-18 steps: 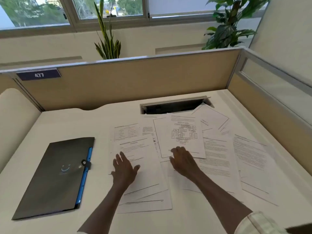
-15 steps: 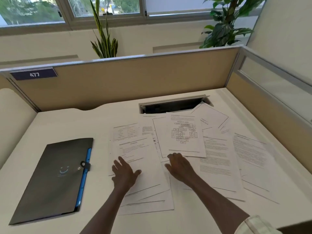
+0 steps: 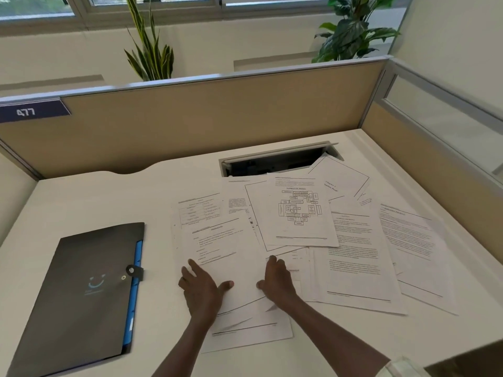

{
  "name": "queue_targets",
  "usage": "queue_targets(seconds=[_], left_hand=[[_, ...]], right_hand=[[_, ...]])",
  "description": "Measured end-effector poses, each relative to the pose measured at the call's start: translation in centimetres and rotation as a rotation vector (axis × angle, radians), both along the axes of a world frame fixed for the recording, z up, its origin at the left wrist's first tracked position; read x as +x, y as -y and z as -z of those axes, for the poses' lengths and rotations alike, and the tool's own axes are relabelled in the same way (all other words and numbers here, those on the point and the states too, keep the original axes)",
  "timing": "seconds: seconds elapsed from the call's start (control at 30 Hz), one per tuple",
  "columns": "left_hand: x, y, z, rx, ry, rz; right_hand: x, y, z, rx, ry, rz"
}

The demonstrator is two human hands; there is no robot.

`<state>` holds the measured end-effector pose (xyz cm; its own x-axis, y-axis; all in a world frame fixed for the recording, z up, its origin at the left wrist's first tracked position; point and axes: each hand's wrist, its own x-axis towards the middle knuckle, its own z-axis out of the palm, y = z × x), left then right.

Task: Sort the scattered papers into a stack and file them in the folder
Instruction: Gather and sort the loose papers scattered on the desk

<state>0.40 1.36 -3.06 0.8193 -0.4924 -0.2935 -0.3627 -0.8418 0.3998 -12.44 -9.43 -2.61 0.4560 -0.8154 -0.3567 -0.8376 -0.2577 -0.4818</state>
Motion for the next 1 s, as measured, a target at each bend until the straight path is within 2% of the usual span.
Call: queue_targets(seconds=[0.17,0.3,0.47,0.63,0.7,0.8,0.87,0.93,1.0], left_hand=[[0.1,0.1,-0.7,-0.102,-0.084,-0.130],[1.0,-0.3,-1.1,-0.295,-0.142,-0.263],[1.7,0.5,-2.9,-0.505,-0.365,-0.412],[2.3,1.2,-3.9,-0.705,-0.671,-0.202],[2.2,2.0,-4.2,-0.771,-0.779,-0.192],[2.2,2.9,-4.3,-0.815,-0.764,-0.204],[2.3,3.1,-4.3,-0.825,-0.713,-0.226],[2.2,3.1,-4.5,-0.836,-0.679,-0.242],[2.1,2.9,-4.4,-0.828,-0.649,-0.245]], right_hand=[[-0.6,1.3,0.0,0.086,0.190,0.075],[-1.8,2.6,-1.2,0.153,0.371,0.114],[-4.1,4.9,-3.9,0.348,0.592,0.137],[-6.0,7.8,-5.3,0.529,0.687,0.081],[-6.7,9.2,-5.3,0.583,0.661,0.029],[-6.8,11.5,-4.5,0.535,0.607,0.083],[-6.8,13.5,-3.6,0.262,0.462,0.247],[-7.3,15.5,-2.5,-0.035,0.200,0.328],[-8.0,16.7,-1.6,-0.132,-0.016,0.365]])
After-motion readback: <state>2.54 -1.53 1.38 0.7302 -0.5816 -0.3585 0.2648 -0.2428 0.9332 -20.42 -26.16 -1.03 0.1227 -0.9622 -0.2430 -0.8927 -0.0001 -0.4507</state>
